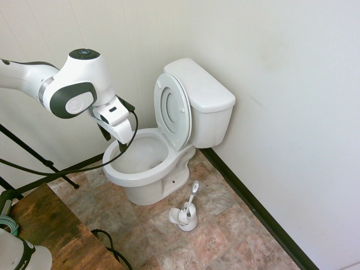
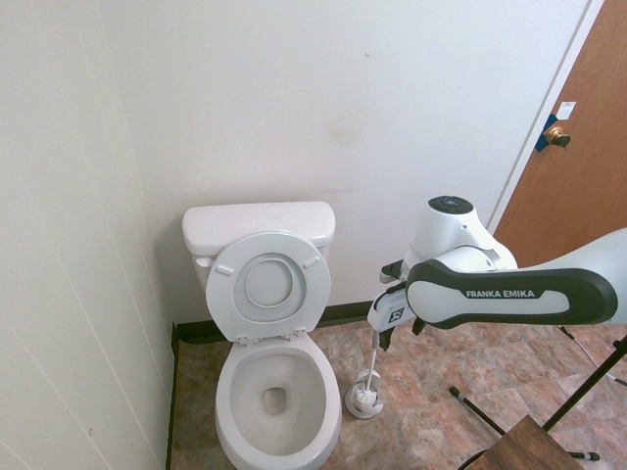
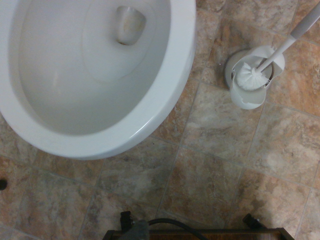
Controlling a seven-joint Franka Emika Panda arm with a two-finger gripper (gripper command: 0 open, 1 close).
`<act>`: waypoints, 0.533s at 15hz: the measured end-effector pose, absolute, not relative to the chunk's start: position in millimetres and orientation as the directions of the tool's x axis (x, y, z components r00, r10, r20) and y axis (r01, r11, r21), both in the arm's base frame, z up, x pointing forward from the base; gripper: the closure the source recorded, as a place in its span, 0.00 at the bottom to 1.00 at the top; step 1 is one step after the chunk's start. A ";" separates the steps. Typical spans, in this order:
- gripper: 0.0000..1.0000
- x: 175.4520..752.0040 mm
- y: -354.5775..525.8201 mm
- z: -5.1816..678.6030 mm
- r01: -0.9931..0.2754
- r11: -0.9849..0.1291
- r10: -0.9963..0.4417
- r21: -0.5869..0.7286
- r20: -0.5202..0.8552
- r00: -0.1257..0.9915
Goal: Clean the toilet
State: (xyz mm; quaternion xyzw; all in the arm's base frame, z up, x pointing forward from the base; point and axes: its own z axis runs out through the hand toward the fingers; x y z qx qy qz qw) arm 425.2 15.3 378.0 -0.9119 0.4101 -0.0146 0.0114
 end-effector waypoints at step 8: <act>0.00 500.1 4.7 356.9 -0.850 -0.527 -0.849 -0.016 0.054 0.525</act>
